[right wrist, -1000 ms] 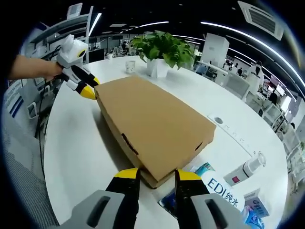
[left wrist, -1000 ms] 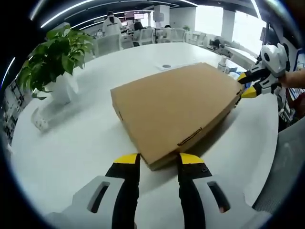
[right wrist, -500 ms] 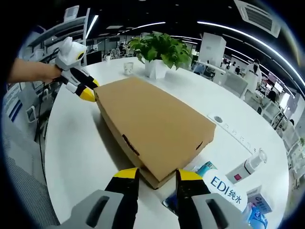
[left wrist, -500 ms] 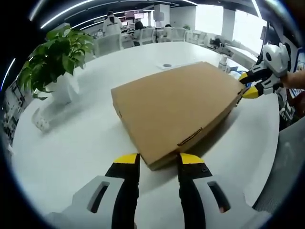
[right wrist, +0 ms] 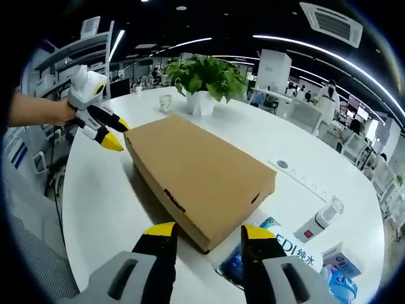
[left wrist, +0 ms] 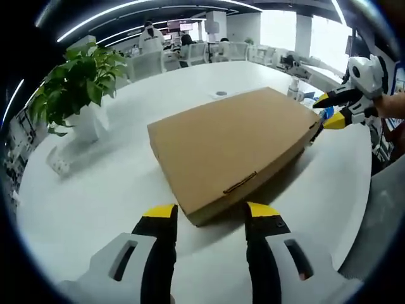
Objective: Operate the shoe box by opening the lid, removing the specified soft item, and placing it in the target area until the item is outside and the box remains undamaged.
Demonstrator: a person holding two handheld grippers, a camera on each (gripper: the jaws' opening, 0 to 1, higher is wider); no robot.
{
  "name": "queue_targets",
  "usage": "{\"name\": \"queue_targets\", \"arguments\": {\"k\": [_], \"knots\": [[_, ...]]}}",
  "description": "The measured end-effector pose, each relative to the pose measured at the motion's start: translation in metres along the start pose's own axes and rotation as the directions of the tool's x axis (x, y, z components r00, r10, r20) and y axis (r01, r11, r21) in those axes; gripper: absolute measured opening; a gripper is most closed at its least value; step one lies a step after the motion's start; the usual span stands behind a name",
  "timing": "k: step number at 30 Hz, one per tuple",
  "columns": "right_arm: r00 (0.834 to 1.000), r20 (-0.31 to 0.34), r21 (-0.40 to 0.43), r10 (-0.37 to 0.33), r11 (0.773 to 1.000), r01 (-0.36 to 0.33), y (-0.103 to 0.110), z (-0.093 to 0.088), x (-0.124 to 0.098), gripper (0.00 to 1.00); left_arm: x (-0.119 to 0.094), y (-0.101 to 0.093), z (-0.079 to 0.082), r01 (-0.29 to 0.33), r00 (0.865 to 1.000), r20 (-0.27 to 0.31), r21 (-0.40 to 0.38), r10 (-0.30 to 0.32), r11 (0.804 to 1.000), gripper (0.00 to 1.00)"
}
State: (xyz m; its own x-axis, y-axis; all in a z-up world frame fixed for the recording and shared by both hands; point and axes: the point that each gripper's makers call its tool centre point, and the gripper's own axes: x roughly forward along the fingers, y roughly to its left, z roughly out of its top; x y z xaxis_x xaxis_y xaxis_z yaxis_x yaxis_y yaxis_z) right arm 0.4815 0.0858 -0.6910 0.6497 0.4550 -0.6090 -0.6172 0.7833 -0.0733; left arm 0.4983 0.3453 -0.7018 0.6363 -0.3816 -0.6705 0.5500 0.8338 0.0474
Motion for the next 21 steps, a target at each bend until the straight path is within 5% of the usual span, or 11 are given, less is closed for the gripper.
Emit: {"name": "queue_targets", "arguments": {"k": [21], "knots": [[0.983,0.075,0.097,-0.166,0.983,0.159,-0.016,-0.03,-0.094,0.67,-0.073,-0.049,-0.001,0.007,0.991,0.134,-0.023,-0.004,1.0,0.6]]}}
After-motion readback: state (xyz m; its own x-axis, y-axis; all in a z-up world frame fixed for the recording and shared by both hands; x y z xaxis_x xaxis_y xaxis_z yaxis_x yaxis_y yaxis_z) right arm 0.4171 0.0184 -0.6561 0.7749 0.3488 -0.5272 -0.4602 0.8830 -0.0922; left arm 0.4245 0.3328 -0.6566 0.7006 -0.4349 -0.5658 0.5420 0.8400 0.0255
